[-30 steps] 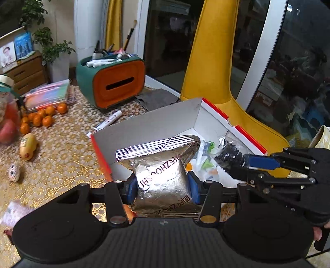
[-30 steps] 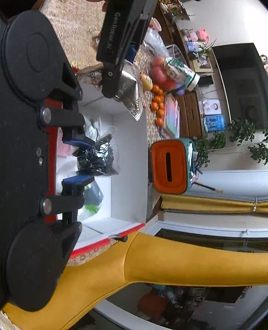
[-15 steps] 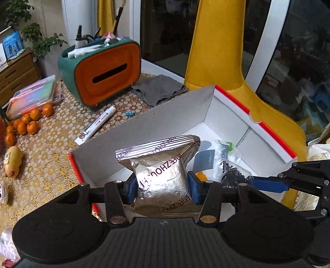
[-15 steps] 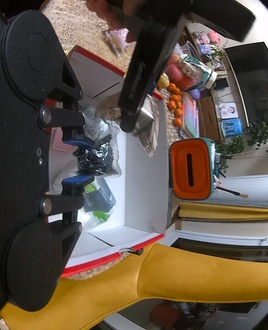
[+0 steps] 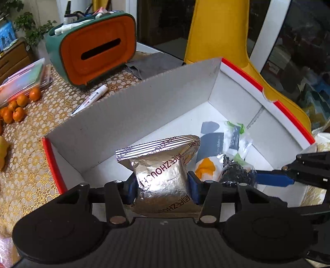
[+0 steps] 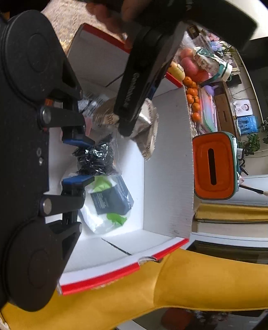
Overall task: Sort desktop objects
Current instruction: 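Open both tools to release the foil bag and dark packet inside the box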
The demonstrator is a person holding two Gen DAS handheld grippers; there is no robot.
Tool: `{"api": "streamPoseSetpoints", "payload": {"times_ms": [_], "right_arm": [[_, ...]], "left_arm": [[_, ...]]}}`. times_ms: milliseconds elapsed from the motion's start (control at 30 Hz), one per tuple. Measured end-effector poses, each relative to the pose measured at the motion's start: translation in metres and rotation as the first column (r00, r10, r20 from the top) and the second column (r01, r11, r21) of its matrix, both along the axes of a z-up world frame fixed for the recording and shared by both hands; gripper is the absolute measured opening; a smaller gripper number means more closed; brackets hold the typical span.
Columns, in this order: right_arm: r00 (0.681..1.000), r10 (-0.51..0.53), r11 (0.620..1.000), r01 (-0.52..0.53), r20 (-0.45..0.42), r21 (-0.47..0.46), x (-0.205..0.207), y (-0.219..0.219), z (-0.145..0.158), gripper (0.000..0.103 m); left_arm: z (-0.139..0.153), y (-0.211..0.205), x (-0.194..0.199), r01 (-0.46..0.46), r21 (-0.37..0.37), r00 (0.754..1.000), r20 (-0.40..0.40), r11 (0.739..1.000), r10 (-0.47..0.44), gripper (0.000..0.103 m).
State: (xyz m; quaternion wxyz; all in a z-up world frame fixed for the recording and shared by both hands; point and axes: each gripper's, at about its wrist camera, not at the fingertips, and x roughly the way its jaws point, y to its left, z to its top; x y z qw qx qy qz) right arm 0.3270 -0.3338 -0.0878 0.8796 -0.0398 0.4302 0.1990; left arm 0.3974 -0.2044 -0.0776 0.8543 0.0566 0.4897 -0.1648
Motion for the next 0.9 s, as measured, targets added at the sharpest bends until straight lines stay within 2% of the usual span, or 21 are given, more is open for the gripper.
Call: {"api": "streamPoseSetpoints", "payload": {"times_ms": [333,433,567,700,900], "right_arm": [[1.000,0.002,1.000,-0.002,0.002,-0.016,0.000,0.001,-0.003,0.034],[1.000,-0.008,1.000,0.008,0.000,-0.011,0.000,-0.002,-0.002,0.035],[1.000,-0.016,1.000,0.016,0.004,-0.006,-0.001,-0.005,0.000,0.043],[1.000,-0.008,1.000,0.008,0.026,0.002,-0.007,-0.007,0.006,0.056],[0.998,-0.002,1.000,0.002,0.064,0.002,-0.016,-0.007,0.021,0.062]], "left_arm": [[-0.010,-0.003,-0.002,0.002,-0.014,0.999,-0.038,1.000,-0.002,0.048],[-0.008,-0.002,-0.003,-0.002,-0.035,0.999,-0.036,0.999,0.000,0.054],[-0.003,-0.002,-0.006,-0.004,-0.052,1.000,-0.021,0.999,0.003,0.061],[0.004,0.002,-0.012,-0.012,-0.079,1.000,-0.004,0.997,0.012,0.062],[0.020,0.010,-0.028,-0.027,-0.115,0.999,0.021,0.993,0.030,0.064]]}}
